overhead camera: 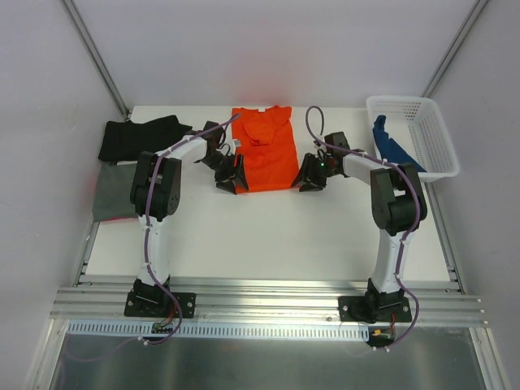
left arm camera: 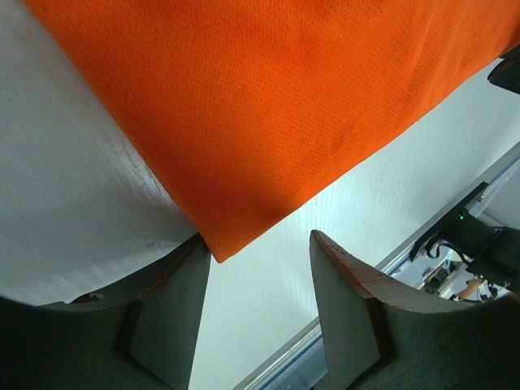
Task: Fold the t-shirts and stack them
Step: Grab one side of the 2/3 rectangular tshirt with both arms
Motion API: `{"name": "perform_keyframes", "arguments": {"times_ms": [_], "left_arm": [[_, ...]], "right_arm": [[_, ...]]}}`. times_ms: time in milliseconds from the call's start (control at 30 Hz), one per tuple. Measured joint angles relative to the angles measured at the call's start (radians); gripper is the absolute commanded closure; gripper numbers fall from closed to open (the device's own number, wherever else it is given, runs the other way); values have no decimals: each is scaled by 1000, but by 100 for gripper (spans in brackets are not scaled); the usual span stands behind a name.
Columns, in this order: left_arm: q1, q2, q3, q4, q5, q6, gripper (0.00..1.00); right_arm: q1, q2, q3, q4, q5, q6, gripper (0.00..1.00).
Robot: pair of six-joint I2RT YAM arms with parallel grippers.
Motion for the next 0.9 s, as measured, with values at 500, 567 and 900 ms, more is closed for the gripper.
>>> {"name": "perform_keyframes", "arguments": {"times_ms": [500,567,900], "left_arm": [[-5,0,0,1,-12,0,52],[-5,0,0,1,-13,0,52],[-5,0,0,6,-35,-1,100]], "right_arm": [[-4,14,17,1,4,-22,60],[-4,21,28,4,4,-22,61],[-5,50,43,20,-4,-53,96]]}}
